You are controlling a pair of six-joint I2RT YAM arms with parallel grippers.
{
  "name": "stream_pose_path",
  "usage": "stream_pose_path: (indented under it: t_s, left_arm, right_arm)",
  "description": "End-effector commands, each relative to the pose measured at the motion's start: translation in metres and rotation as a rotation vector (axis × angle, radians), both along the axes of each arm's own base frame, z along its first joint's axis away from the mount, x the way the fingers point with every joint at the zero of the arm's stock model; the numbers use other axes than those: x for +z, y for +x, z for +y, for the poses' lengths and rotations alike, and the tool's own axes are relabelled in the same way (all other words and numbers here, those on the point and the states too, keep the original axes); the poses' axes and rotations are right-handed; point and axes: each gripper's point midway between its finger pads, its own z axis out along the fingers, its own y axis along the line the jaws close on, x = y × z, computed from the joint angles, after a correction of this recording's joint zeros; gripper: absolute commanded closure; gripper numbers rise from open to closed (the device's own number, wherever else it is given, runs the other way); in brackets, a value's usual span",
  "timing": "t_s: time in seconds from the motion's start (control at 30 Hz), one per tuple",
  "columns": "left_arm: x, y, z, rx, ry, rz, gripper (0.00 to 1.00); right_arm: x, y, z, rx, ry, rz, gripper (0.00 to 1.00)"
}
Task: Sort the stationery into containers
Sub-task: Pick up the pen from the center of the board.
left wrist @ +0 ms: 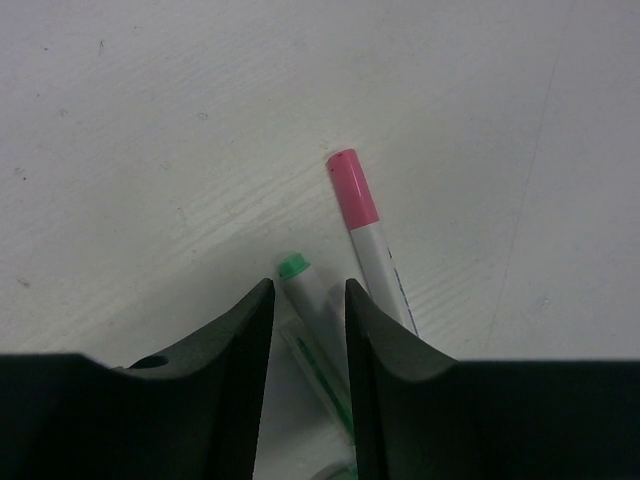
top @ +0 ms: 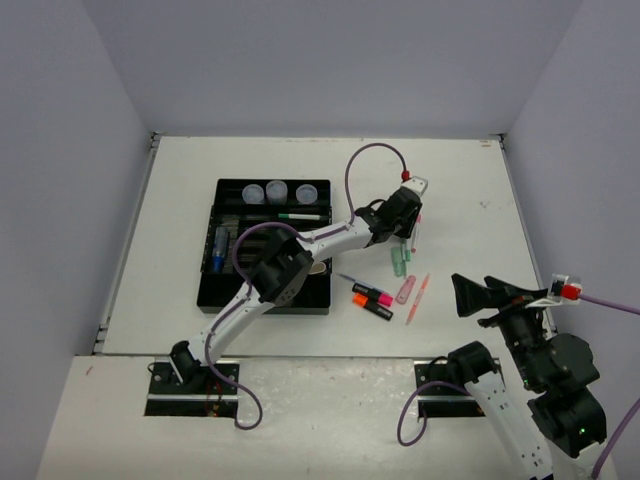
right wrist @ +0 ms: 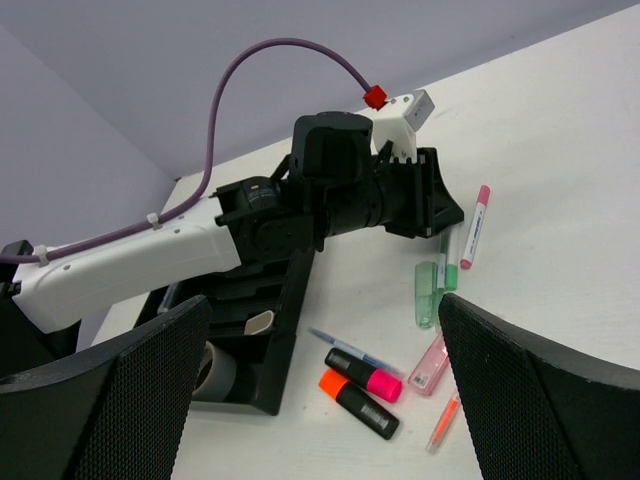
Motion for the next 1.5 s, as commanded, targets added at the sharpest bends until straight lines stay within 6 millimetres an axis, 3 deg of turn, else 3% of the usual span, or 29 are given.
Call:
stream_pose_path:
  t_s: [0.0,0.37,0.77,0.93,1.0,1.1,1.37,1.47]
  left_arm:
    - [0.010,0.008,-0.005,0.016,-0.022,-0.039,0.67]
    - [-0.012,0.009,0.006,-0.011,0.087,-0.056,0.73]
    - [-0.011,0.012,0.020,-0.005,0.157,-0.085,0.89]
    - [0.000,0.004,0.012,-0.030,0.098,-0.066,1.00]
    - [0.013,0.001,0.006,-0.052,0.057,-0.061,1.00]
    - [0.052,-0.006,-0.005,-0.104,-0.027,-0.087,1.00]
    - [0.188,-0.016,-0.014,-0.287,-0.187,-0.331,1.00]
    - [0.217,-0.019,-0.011,-0.350,-0.161,-0.413,1.00]
  right_arm:
    - [0.007,0.001,-0.001,-0.003,0.004,-0.034,0.01]
    - [0.008,0.001,0.000,0.004,0.002,-0.036,0.01]
    - [0.008,0.000,0.000,0.005,0.002,-0.038,0.01]
    - [0.008,0.000,0.000,0.005,0.002,-0.038,0.01]
    - [0.008,0.000,0.000,0.005,0.001,-0.037,0.01]
    - [0.008,0.000,0.000,0.005,0.000,-0.037,0.01]
    - [0.008,0.000,0.000,0.004,0.001,-0.038,0.01]
    - [0.009,0.000,0.000,0.003,0.002,-0.041,0.01]
